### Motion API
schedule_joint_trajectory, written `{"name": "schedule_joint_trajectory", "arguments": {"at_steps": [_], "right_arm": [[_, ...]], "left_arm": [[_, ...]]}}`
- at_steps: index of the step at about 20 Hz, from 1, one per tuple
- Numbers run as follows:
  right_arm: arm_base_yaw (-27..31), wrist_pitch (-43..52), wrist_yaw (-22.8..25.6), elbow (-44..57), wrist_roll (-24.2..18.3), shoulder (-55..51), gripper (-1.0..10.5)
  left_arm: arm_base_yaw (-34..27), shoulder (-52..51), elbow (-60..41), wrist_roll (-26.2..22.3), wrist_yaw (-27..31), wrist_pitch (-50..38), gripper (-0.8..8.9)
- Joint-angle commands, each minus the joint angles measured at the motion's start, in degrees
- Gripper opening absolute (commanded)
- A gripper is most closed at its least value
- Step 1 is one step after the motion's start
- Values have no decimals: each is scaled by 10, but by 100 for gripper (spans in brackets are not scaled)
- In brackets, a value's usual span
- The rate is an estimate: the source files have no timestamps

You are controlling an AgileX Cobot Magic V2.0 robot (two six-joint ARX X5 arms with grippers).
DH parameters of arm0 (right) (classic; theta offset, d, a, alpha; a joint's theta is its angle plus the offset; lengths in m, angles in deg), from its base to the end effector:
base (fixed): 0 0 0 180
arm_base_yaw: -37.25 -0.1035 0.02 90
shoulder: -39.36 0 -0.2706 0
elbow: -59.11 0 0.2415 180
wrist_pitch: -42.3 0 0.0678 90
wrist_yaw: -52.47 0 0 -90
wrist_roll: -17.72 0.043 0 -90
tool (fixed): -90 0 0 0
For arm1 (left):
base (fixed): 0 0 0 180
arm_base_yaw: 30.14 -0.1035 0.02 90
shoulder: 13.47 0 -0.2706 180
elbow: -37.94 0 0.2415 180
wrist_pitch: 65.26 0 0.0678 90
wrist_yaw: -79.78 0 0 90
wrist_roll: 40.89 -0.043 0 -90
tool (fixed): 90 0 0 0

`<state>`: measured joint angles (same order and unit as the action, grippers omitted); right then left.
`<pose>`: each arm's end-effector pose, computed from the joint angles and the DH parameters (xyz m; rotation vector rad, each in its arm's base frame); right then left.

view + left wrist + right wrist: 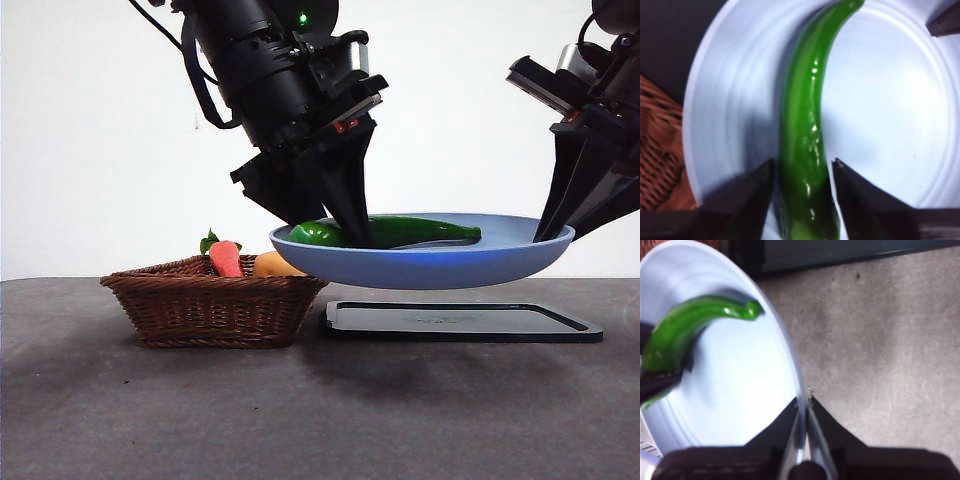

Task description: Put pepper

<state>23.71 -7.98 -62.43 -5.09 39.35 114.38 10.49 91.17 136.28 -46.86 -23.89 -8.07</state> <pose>0.2280 0.0735 0.2261 0.4350 1.1844 0.3953 0.2798 -0.2534 0.2408 0.3539 1.0727 -0.9054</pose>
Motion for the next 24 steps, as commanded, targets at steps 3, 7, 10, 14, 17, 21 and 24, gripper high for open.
{"name": "schedule_joint_trajectory", "arguments": {"at_steps": [3,7,10,14,17,21,24], "right_arm": [[-1,6,-6,-12,-6,5,5],[-1,6,-6,-12,-6,5,5],[1,6,-6,-12,-5,5,5],[19,10,-6,-12,-4,5,5],[56,16,-5,-24,0,14,5],[96,16,-5,-93,0,76,5],[106,16,-2,-167,4,158,5]], "left_arm": [[6,1,9,0,1,13,238],[6,-47,9,-1,1,25,238],[5,-96,9,-1,2,34,237],[1,-168,9,-1,2,49,236],[-5,-226,9,-1,9,56,236],[-6,-286,9,-1,17,69,236],[-6,-315,9,0,16,74,236]]}}
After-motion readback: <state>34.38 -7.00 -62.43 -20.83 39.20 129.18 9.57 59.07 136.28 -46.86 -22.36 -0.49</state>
